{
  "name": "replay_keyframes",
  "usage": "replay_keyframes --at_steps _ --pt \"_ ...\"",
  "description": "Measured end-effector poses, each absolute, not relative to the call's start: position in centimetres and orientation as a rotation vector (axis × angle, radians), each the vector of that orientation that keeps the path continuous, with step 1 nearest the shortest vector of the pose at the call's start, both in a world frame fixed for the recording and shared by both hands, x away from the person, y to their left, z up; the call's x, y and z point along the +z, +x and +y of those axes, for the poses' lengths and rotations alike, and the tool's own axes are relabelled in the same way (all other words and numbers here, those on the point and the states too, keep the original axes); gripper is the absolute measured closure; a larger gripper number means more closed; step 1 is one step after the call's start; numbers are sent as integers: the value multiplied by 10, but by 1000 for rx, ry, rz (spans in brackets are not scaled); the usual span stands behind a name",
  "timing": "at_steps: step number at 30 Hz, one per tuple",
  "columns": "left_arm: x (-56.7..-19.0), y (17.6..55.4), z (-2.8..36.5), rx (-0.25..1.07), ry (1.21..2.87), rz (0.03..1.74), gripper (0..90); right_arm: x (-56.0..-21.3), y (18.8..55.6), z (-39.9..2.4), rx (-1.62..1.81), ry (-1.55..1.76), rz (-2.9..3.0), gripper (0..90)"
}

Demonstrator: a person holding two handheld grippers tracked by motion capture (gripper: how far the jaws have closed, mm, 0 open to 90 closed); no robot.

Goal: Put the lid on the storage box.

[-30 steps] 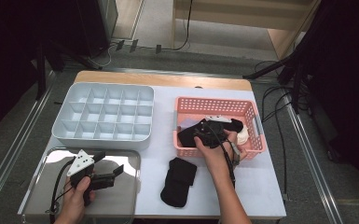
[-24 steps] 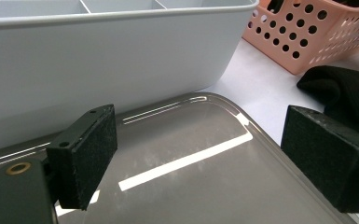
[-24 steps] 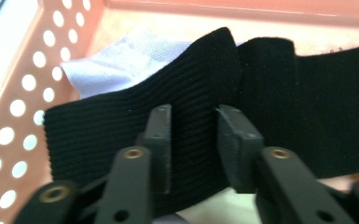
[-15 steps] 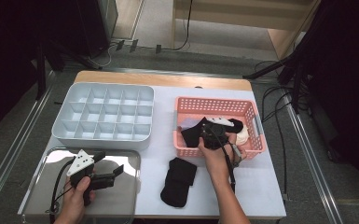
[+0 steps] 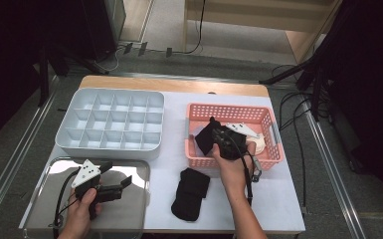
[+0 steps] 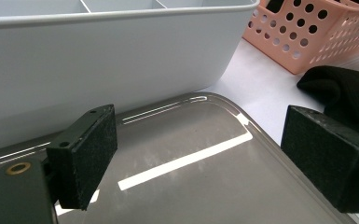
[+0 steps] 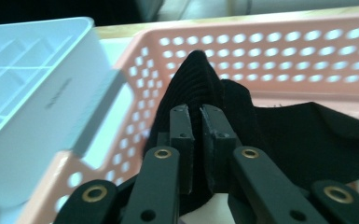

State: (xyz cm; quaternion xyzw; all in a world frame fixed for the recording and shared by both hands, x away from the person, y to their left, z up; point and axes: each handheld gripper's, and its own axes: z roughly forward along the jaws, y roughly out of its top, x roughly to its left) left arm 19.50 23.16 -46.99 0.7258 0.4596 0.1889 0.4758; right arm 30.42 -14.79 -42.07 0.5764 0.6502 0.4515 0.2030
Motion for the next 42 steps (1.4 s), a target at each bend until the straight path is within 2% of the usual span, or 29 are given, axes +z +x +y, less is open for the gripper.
replay_keyframes --at_steps 12,25,26,32,37,42 --pt "-470 195 232 461 1774 1119 117 -414 296 -131 1336 1517 1895 843" --pt "-470 195 232 460 1773 1123 117 -432 317 -176 1079 1657 1717 842" --pt "-470 195 232 459 1772 1123 117 -433 318 -178 1068 1660 1710 835" --pt "-470 195 232 459 1773 1123 117 -435 319 -187 1092 1647 1647 625" --pt "-470 195 232 461 1773 1124 117 -436 318 -182 1095 1642 1717 649" --pt "-470 195 232 462 1771 1126 117 -443 323 -178 1061 1648 1775 629"
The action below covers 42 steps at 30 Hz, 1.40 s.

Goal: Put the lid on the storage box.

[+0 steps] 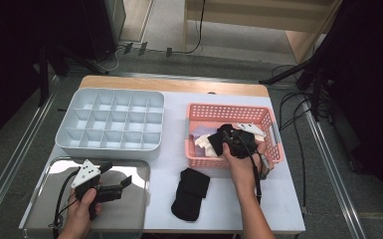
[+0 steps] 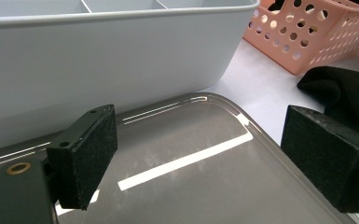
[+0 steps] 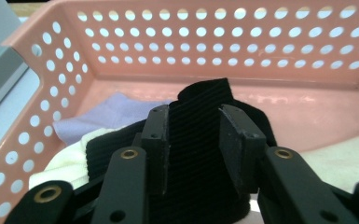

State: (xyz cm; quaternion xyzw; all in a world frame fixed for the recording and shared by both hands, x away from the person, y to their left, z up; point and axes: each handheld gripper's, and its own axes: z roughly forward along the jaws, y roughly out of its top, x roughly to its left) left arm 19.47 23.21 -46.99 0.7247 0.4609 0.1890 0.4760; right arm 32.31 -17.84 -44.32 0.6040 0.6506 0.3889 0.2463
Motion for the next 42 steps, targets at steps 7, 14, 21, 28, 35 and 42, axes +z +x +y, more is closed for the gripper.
replay_keyframes --at_steps 7,14,21,28,35,42 --pt "-470 195 232 460 1767 1126 117 -426 313 -182 1236 1614 1623 669" --pt "-470 195 232 461 1770 1125 117 -443 324 -176 1084 1641 1814 678" --pt "-470 195 233 460 1766 1127 117 -447 330 -172 1035 1701 1855 566" --pt "-470 195 233 460 1766 1127 117 -448 338 -170 847 1821 1908 455" --pt "-470 194 233 460 1765 1126 117 -451 343 -176 687 1844 1971 572" --pt "-470 194 233 460 1765 1126 117 -452 339 -183 670 1840 1953 900"
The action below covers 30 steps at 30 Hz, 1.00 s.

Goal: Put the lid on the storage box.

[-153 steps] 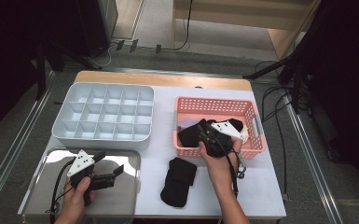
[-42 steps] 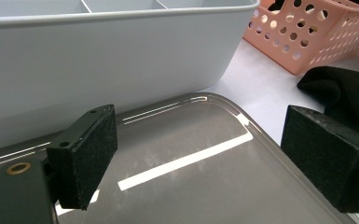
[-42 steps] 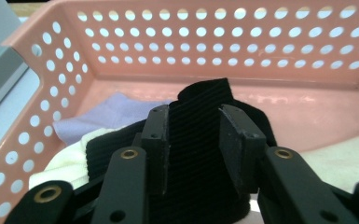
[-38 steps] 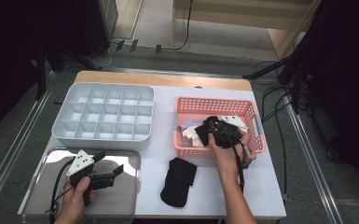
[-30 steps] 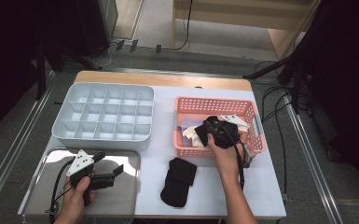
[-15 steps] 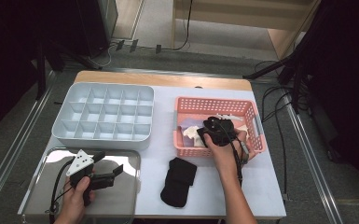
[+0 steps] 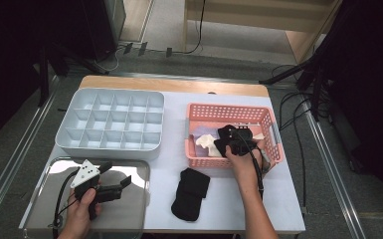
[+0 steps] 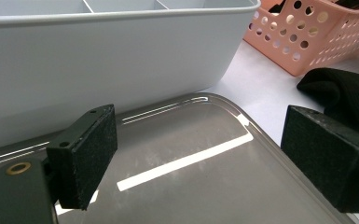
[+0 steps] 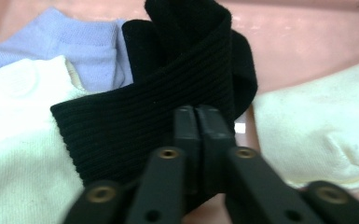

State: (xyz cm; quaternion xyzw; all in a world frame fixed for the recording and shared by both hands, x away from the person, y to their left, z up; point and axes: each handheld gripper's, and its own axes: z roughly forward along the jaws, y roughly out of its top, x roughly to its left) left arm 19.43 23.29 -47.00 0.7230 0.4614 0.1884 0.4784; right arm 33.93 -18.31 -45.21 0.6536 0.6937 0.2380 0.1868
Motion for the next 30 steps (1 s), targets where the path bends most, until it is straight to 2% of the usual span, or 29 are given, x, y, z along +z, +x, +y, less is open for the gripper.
replay_keyframes --at_steps 7,9,12,17,19,23,30 --pt "-470 195 233 459 1764 1130 117 -451 333 -187 805 1795 1906 891" --pt "-470 195 233 458 1764 1129 117 -450 335 -188 888 1796 1902 722" --pt "-470 195 233 458 1764 1129 117 -447 337 -187 966 1811 1894 595" --pt "-470 195 233 459 1761 1127 117 -443 345 -186 878 1870 1921 549" --pt "-470 195 233 457 1761 1127 117 -438 349 -190 899 1849 1894 500" --pt "-470 195 233 455 1762 1126 117 -433 357 -192 882 1862 1899 476" --pt "-470 195 233 462 1763 1127 117 -437 372 -189 718 1930 2025 496"
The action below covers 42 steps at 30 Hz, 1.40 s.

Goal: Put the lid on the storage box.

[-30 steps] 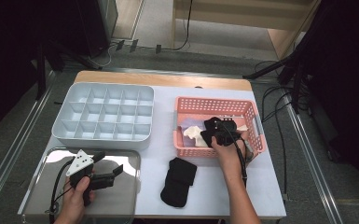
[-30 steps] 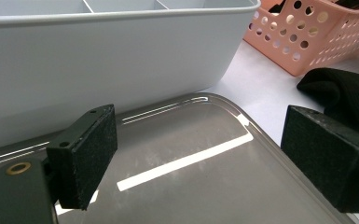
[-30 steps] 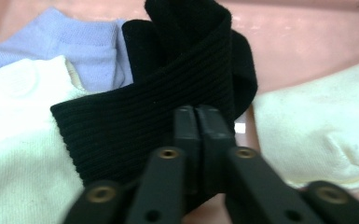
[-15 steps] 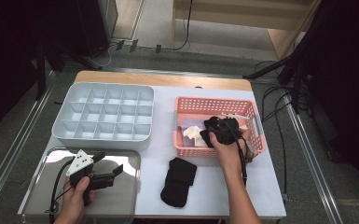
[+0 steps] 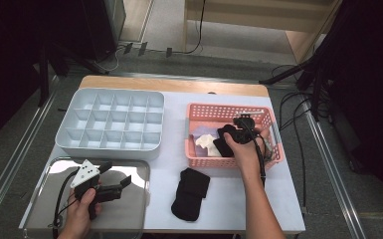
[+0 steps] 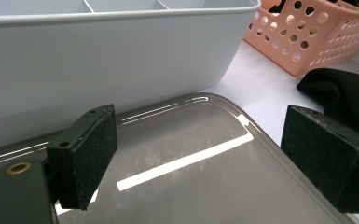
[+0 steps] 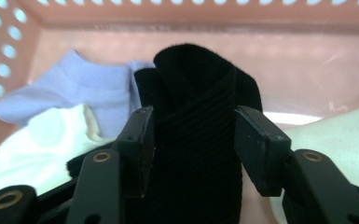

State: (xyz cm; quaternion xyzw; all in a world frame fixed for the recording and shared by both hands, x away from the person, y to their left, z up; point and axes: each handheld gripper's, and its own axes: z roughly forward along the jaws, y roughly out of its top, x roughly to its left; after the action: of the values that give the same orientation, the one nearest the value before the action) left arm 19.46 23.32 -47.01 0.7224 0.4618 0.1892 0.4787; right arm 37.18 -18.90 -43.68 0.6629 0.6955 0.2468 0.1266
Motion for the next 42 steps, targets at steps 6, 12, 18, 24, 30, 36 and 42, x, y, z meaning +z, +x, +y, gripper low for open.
replay_keyframes --at_steps 6,12,18,24,30,36,42 --pt "-470 195 233 461 1766 1126 118 -442 382 -183 556 1949 2118 574" --pt "-470 195 233 458 1765 1125 118 -443 381 -178 490 1904 2169 828" --pt "-470 195 233 454 1767 1126 118 -438 362 -187 721 1831 2088 851" --pt "-470 195 233 455 1766 1131 118 -422 344 -196 1080 1803 1919 854" --pt "-470 195 233 459 1767 1130 118 -420 328 -194 1211 1653 1836 853" --pt "-470 195 233 460 1767 1129 118 -410 312 -191 1324 1620 1798 853" --pt "-470 195 233 461 1767 1129 118 -395 293 -178 1405 1572 1826 852"
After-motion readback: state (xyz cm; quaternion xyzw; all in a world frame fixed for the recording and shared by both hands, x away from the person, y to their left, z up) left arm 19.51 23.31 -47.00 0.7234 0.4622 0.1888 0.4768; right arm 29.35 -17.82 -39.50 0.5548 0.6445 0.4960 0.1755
